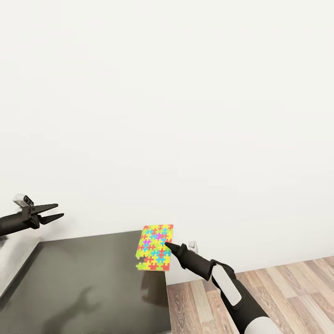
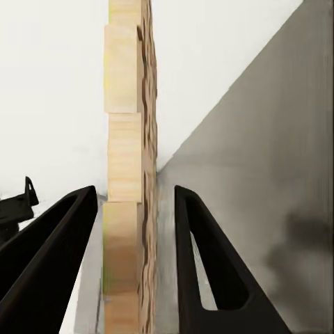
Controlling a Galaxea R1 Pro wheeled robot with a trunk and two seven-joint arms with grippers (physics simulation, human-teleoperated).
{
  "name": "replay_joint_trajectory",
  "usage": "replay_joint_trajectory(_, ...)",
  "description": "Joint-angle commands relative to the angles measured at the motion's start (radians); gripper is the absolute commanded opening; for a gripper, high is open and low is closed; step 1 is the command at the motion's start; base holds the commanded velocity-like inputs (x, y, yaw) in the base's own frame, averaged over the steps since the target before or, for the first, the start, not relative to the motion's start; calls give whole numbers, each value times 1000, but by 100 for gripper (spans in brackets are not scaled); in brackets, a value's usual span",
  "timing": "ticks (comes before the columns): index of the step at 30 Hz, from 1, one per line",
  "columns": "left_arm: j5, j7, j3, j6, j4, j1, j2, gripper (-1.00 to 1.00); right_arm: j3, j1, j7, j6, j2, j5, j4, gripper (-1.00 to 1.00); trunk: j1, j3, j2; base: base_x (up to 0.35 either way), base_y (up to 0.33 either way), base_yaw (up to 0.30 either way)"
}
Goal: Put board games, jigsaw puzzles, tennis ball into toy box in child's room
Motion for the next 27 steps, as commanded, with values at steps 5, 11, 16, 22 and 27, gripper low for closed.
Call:
replay_joint_trajectory(5,4,-5,-7,11,1,-1,0,100,-2,-1,-89,6,0,-7,-3,-100,-19,15,34,-6,0,0)
replay_joint_trajectory(11,3,-5,-7,11,0,-1,0,100,2,-1,-98,9,0,-6,-4,-100,-42,33,76,-11,0,0)
replay_joint_trajectory(16,3,-5,-7,11,-1,-1,2,100,4,-1,-89,3,0,-6,-4,-100,-61,49,111,-193,0,0)
replay_joint_trajectory(22,3,-5,-7,11,-1,-1,2,100,4,-1,-85,0,0,-5,-4,-100,-84,68,153,-71,0,0)
replay_joint_trajectory(27,4,-5,-8,11,-1,-1,2,100,5,-1,-85,-1,0,-5,-5,-100,-104,83,188,-9,0,0)
